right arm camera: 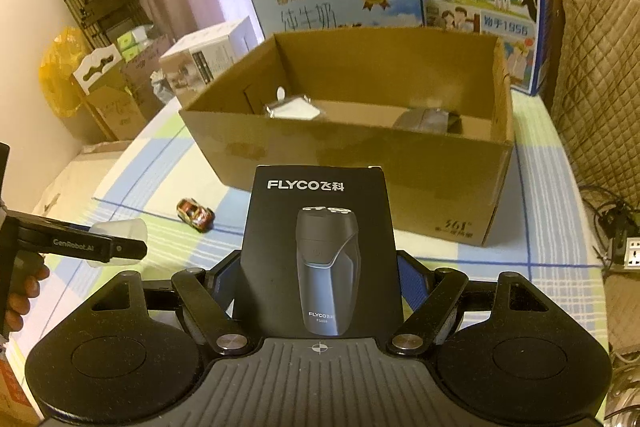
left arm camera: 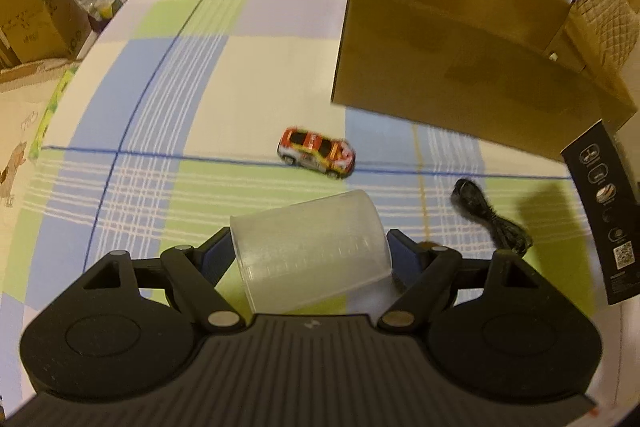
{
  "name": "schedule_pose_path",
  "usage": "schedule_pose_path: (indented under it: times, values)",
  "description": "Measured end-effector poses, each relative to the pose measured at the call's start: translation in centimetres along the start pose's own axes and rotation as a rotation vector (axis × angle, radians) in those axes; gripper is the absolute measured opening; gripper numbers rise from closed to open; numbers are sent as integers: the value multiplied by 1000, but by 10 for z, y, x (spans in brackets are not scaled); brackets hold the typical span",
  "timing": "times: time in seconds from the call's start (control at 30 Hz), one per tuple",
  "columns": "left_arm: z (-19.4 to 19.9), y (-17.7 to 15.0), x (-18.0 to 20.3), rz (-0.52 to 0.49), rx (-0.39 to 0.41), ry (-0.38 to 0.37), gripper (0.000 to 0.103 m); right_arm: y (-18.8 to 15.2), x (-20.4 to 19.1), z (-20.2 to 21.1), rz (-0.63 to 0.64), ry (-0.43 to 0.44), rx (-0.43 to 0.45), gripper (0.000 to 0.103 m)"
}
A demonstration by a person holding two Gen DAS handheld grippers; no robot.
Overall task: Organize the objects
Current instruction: 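Grasp the clear plastic cup with the left tool, then carry the cup and shaver box over the cardboard box with both tools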
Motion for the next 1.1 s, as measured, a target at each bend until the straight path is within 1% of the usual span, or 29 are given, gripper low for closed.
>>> schedule_pose_path:
  times: [0.33, 0.43, 0.63, 0.87, 1.0, 1.1]
  values:
    - [30, 27, 34, -55, 87, -73, 78, 28, 3, 20, 20, -20, 60, 75]
    - [36, 35, 49, -77, 108, -99, 78, 41, 9, 26, 19, -25, 91, 75]
    - [46, 61, 82, -128, 165, -149, 79, 75, 27, 31, 7, -58, 151, 75]
    - [43, 95, 117, -164, 210, -178, 79, 112, 51, 18, -24, -117, 182, 75]
    - [35, 116, 135, -190, 224, -183, 79, 127, 65, 3, -38, -150, 174, 75]
    - [25, 130, 148, -205, 218, -187, 79, 133, 76, -11, -54, -177, 154, 75]
Point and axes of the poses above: each gripper's, at about its wrist camera, not at the fingertips, and z roughly against the way its jaws point, x to its right, y to its top, the point moved 9 cm from there along -z, roughly the way its jaws point, and after that the axes turned 14 degrees about z, right-handed, at the moved point
